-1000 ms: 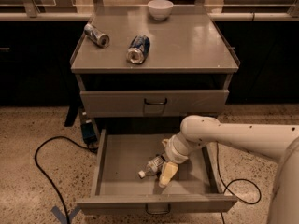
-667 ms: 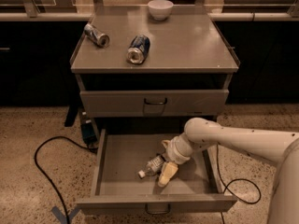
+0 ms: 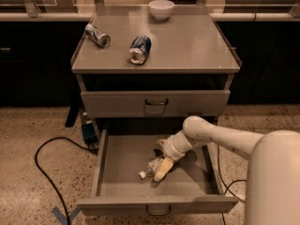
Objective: Pick blue plastic bottle from middle drawer and place on counter
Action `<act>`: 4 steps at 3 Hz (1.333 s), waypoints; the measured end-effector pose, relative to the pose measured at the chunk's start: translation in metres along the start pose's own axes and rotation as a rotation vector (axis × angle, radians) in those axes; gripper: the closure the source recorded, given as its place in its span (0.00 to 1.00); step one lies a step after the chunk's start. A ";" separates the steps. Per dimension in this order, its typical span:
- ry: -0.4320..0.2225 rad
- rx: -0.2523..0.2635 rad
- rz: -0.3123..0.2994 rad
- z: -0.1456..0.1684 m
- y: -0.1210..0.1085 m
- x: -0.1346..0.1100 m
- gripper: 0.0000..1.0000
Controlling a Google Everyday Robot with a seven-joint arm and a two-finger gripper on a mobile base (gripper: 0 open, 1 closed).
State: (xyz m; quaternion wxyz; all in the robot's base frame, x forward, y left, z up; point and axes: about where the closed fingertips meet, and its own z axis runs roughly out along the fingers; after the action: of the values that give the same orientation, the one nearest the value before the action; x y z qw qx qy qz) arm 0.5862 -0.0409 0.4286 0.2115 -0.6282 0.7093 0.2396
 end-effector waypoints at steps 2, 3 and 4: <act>0.015 -0.051 0.006 0.028 -0.014 0.013 0.00; 0.024 -0.081 0.029 0.039 0.000 0.027 0.00; 0.029 -0.111 0.043 0.052 0.013 0.035 0.00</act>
Offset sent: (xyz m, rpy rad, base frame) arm 0.0126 0.0002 -0.0475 -0.0251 0.0756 0.0287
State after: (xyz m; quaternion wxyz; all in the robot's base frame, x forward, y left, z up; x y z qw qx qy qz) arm 0.5693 -0.0360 0.3670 0.1608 -0.6271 0.7112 0.2738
